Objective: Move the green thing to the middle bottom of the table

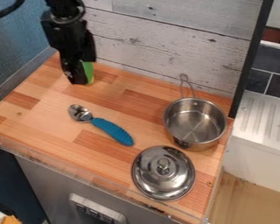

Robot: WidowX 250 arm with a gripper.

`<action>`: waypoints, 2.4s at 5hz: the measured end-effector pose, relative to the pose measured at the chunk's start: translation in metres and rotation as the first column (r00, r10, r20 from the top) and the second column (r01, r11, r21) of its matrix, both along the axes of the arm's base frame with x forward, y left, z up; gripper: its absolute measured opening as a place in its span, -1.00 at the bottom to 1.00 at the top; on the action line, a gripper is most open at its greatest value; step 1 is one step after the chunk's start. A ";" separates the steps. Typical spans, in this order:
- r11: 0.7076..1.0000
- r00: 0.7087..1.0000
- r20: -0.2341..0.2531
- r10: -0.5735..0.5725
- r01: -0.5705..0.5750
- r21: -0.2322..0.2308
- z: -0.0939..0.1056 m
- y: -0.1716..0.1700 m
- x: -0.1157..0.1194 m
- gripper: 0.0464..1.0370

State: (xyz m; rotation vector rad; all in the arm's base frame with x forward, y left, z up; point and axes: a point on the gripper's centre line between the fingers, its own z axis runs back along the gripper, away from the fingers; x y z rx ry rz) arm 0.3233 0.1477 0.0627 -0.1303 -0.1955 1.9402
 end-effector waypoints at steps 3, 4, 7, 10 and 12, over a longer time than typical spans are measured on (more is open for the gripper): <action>0.991 0.992 -0.048 0.118 -0.115 0.068 -0.028 0.035 0.041 0.93; 0.992 0.992 -0.069 0.104 -0.098 0.082 -0.039 0.030 0.043 0.82; 0.993 0.994 -0.059 0.097 -0.092 0.077 -0.051 0.020 0.035 0.37; 0.999 0.999 -0.012 0.042 -0.042 -0.004 -0.010 -0.007 -0.009 0.37; 0.996 0.995 -0.053 -0.087 0.088 0.013 -0.019 -0.038 -0.062 0.37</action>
